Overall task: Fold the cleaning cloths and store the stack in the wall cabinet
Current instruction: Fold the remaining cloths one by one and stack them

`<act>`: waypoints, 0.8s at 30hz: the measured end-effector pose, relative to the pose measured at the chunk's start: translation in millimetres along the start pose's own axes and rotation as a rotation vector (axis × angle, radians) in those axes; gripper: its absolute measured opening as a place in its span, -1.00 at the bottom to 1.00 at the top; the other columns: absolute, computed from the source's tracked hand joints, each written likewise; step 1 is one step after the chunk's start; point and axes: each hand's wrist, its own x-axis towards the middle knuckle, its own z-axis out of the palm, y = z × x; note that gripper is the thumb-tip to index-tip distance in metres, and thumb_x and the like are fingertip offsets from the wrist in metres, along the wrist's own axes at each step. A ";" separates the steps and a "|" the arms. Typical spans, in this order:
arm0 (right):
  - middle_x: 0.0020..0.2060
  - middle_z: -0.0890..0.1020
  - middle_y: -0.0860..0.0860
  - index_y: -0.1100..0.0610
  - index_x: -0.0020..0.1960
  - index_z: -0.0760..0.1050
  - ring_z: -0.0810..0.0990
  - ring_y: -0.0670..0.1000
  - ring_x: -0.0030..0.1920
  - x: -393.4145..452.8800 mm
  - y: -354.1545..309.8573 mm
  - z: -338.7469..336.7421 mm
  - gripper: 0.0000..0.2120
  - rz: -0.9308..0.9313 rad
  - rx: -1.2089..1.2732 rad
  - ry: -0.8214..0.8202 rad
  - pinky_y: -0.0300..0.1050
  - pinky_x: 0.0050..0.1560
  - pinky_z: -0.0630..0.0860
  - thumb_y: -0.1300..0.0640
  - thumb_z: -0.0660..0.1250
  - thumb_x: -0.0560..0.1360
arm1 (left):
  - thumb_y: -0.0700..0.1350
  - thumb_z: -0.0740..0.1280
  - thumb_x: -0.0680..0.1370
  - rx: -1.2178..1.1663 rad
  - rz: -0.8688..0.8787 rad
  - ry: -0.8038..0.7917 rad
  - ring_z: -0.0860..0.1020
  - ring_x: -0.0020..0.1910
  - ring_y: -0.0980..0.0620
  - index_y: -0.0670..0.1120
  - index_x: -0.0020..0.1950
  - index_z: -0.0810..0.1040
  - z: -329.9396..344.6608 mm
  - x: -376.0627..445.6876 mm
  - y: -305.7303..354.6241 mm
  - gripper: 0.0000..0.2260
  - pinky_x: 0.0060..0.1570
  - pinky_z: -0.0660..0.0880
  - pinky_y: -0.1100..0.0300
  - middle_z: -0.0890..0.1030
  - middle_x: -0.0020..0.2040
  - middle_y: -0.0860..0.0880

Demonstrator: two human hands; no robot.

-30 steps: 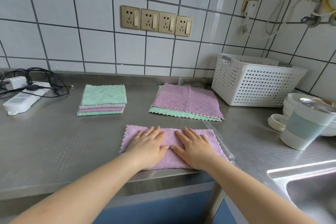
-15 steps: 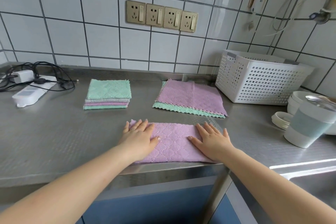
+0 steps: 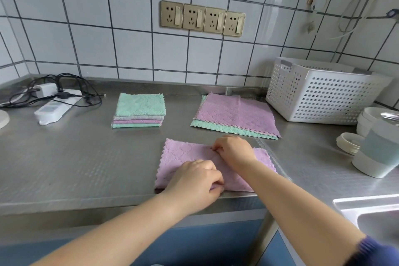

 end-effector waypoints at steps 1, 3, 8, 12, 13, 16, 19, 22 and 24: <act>0.05 0.62 -0.01 -0.02 0.06 0.61 0.56 0.10 0.07 -0.1 0.9 0.0 -0.75 -0.001 -0.006 0.003 -0.08 0.02 0.46 0.17 0.21 0.50 | 0.04 0.23 0.49 0.021 0.026 -0.006 0.50 -0.03 0.01 0.05 -0.08 0.60 -0.4 -0.2 0.4 -0.82 -0.02 0.38 0.16 0.55 -0.09 0.07; 0.06 0.62 -0.02 -0.04 0.06 0.61 0.55 0.09 0.10 0.2 2.9 0.6 -0.76 -0.007 -0.028 0.016 -0.08 0.06 0.44 0.15 0.21 0.52 | 0.02 0.21 0.46 0.092 0.096 -0.015 0.55 -0.15 -0.01 0.05 -0.15 0.62 -1.2 0.5 0.5 -0.80 -0.10 0.46 0.14 0.56 -0.18 0.06; 0.05 0.64 -0.07 -0.10 0.06 0.62 0.51 0.06 0.13 -1.2 4.4 -6.5 -0.74 -0.026 -0.123 -0.006 -0.08 0.10 0.39 0.13 0.20 0.53 | 0.00 0.20 0.35 0.210 0.129 -0.026 0.54 -0.39 0.08 0.09 -0.33 0.60 -6.8 -3.1 -4.2 -0.82 -0.22 0.54 0.20 0.54 -0.37 0.12; -0.01 0.65 -0.10 -0.12 0.04 0.61 0.53 0.04 0.10 -9.8 11.0 -19.3 -0.78 -0.029 -0.175 -0.073 -0.11 0.06 0.40 0.10 0.25 0.52 | -0.03 0.20 0.35 0.244 0.107 -0.005 0.54 -0.37 0.13 0.11 -0.34 0.56 -11.7 -14.7 -16.8 -0.84 0.06 0.52 0.05 0.55 -0.37 0.15; -0.03 0.66 -0.12 -0.11 0.02 0.61 0.54 0.03 0.09 -13.3 13.2 -23.4 -0.79 -0.024 -0.176 -0.099 -0.12 0.07 0.42 0.10 0.25 0.51 | -0.03 0.19 0.36 0.240 0.095 0.004 0.55 -0.36 0.13 0.11 -0.33 0.56 -13.6 -17.2 -22.1 -0.84 0.11 0.49 0.01 0.56 -0.35 0.16; -0.04 0.67 -0.13 -0.09 -0.01 0.60 0.58 0.01 0.06 -26.2 18.0 -33.6 -0.81 -0.018 -0.191 -0.177 -0.11 0.10 0.49 0.12 0.26 0.51 | -0.07 0.26 0.37 0.245 0.048 -0.006 0.60 -0.27 0.12 0.10 -0.26 0.57 -18.6 -20.7 -40.6 -0.88 0.25 0.35 -0.16 0.60 -0.27 0.15; -0.03 0.68 -0.09 -0.05 0.02 0.59 0.60 0.03 0.05 -39.1 17.4 -42.0 -0.81 -0.041 -0.240 -0.235 -0.06 0.09 0.53 0.12 0.24 0.51 | -0.07 0.26 0.51 0.287 -0.027 -0.092 0.58 -0.01 0.14 0.11 -0.05 0.59 -28.6 -17.1 -51.9 -0.86 0.43 0.03 -0.20 0.62 -0.05 0.17; -0.01 0.67 -0.05 0.00 0.07 0.58 0.60 0.05 0.06 -47.2 15.2 -46.4 -0.80 -0.060 -0.282 -0.304 -0.03 0.09 0.54 0.10 0.24 0.51 | -0.07 0.23 0.56 0.270 -0.079 -0.155 0.53 0.11 0.14 0.10 0.03 0.56 -34.4 -10.8 -58.5 -0.85 0.45 -0.17 -0.11 0.59 0.05 0.18; -0.01 0.67 -0.04 0.03 0.08 0.59 0.60 0.07 0.05 -51.1 14.9 -47.4 -0.79 -0.070 -0.292 -0.326 0.00 0.07 0.56 0.09 0.25 0.50 | -0.09 0.24 0.56 0.259 -0.068 -0.146 0.54 0.11 0.15 0.10 0.01 0.56 -34.5 -6.5 -61.5 -0.85 0.45 -0.18 -0.11 0.59 0.03 0.18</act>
